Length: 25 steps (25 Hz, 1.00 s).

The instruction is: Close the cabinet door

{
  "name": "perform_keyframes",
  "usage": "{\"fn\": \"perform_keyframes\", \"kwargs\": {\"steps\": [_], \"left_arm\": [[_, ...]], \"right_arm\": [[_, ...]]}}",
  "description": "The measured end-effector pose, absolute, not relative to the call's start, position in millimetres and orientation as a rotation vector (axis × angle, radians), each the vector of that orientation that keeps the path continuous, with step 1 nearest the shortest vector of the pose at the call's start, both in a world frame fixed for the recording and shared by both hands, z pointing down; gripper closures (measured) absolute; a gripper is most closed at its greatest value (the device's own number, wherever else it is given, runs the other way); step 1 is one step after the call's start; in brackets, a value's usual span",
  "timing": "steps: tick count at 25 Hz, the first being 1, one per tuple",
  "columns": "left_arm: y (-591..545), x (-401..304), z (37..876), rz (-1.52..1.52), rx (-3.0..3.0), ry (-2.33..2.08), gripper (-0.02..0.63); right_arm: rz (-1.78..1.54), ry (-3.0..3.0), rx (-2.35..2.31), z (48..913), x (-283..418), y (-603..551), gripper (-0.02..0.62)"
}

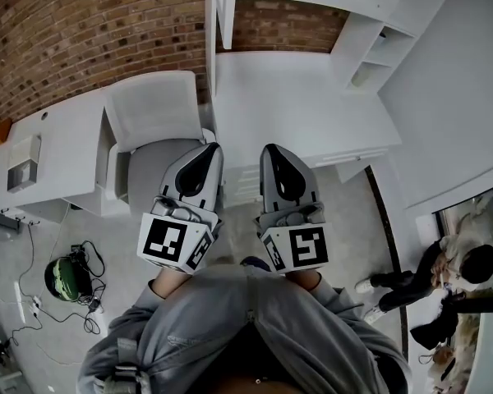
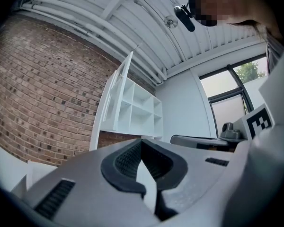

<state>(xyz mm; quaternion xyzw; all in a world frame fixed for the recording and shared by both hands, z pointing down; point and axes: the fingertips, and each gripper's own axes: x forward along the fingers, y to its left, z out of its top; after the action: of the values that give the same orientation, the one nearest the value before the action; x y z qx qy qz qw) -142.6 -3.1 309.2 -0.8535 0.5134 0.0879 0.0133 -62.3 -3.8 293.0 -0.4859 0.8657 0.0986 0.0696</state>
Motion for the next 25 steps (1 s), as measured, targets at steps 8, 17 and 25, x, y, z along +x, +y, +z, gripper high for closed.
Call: {"fn": "perform_keyframes", "kwargs": {"steps": [8, 17, 25], "left_arm": [[-10.5, -148.8, 311.3, 0.271, -2.682, 1.595, 0.601], [-28.4, -152.4, 312.6, 0.271, -2.654, 1.618, 0.601], [-64.2, -157.1, 309.4, 0.27, -2.63, 1.645, 0.601]], "right_arm": [[0.281, 2.609, -1.477, 293.8, -68.8, -8.3, 0.569], [0.295, 2.618, -1.416, 292.0, -75.3, -26.9, 0.569], [0.288, 2.633, -1.364, 291.5, -82.5, -66.9, 0.569]]}}
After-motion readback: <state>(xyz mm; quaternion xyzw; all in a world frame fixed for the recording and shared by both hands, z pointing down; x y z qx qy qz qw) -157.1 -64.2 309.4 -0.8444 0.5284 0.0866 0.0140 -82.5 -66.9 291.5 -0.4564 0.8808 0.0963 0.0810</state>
